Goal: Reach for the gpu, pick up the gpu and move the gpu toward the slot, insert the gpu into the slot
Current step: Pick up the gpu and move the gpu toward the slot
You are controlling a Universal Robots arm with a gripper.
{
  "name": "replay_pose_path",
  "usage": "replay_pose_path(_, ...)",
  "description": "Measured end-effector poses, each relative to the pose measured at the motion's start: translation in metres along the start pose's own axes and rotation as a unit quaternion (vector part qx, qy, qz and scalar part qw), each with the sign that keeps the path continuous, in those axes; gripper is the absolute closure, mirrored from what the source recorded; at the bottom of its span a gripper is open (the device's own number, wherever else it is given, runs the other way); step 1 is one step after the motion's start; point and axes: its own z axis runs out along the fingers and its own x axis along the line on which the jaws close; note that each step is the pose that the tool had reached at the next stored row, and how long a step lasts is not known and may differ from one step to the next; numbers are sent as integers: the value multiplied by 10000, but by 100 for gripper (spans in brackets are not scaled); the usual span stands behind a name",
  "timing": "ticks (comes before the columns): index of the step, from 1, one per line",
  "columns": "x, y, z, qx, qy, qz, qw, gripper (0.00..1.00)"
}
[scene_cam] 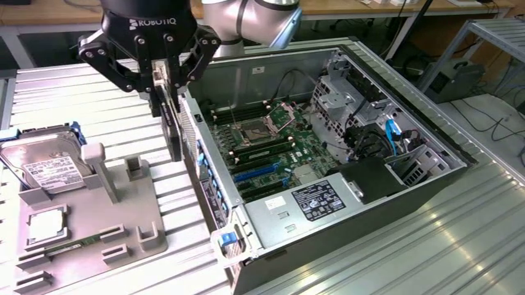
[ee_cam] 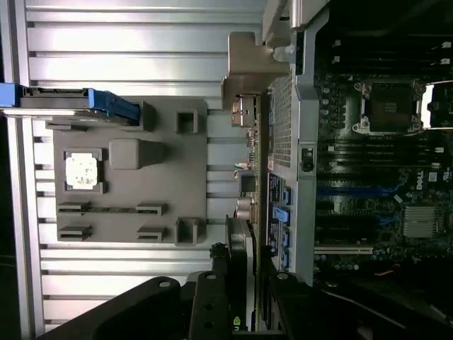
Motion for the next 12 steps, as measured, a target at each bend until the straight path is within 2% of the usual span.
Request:
replay_pose_path(1, -152, -1, 2, 0, 0, 0, 10000, 73)
replay_pose_path(2, -197, -1, 2, 0, 0, 0, 10000, 73)
replay_pose_path(12, -373, -2, 4, 0, 0, 0, 10000, 73)
